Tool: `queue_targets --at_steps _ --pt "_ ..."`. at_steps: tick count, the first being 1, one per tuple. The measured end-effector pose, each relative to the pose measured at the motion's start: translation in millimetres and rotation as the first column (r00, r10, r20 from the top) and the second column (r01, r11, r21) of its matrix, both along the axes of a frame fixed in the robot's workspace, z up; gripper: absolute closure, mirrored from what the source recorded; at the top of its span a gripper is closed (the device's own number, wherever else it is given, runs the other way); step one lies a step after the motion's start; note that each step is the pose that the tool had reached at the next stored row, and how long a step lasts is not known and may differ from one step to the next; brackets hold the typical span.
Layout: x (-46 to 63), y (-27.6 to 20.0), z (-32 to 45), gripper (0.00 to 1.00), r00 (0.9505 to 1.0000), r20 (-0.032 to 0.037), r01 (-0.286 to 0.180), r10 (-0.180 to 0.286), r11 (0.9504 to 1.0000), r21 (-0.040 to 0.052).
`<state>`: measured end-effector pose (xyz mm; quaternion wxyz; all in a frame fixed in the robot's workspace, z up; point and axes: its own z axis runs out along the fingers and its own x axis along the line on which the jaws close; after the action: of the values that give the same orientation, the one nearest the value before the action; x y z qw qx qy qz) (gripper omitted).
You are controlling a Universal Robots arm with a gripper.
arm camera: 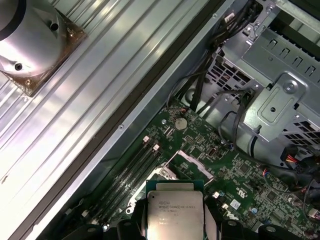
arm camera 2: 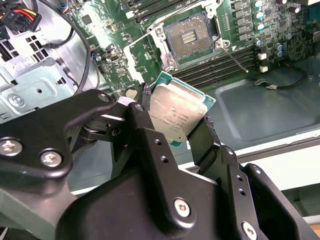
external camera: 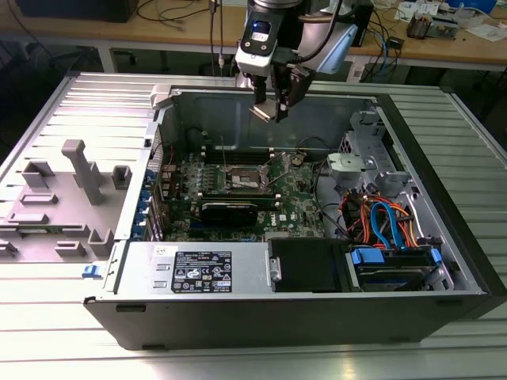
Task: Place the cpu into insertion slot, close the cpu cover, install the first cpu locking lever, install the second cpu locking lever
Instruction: 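Place the cpu into insertion slot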
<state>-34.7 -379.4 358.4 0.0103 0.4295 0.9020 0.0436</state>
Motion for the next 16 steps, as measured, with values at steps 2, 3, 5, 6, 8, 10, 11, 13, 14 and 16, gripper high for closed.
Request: queue_targets --at_steps 2,3,5,6,8,10,11,13,14,16 --pt "0.0 0.0 0.0 0.45 1.0000 0.0000 0.001 -0.001 1.0000 0.0000" --pt "0.0 0.0 0.0 0.45 1.0000 0.0000 0.001 -0.001 1.0000 0.0000" --pt "0.0 0.0 0.0 0.45 1.0000 0.0000 0.001 -0.001 1.0000 0.0000" --pt "0.0 0.0 0.0 0.45 1.0000 0.0000 0.002 -0.002 1.0000 0.0000" --pt "0.0 0.0 0.0 0.45 1.0000 0.0000 0.005 -0.005 1.0000 0.0000" --pt "0.0 0.0 -0.1 0.45 1.0000 0.0000 0.008 -0.008 1.0000 0.0001" --pt "0.0 0.0 -0.1 0.45 0.9999 0.0000 0.010 -0.010 0.9999 0.0001" --pt "0.0 0.0 -0.1 0.45 0.9999 0.0000 0.014 -0.014 0.9999 0.0001" --pt "0.0 0.0 -0.1 0.45 0.9999 0.0000 0.016 -0.016 0.9999 0.0001" --pt "0.0 0.0 -0.2 0.45 0.9998 0.0000 0.020 -0.020 0.9998 0.0001"
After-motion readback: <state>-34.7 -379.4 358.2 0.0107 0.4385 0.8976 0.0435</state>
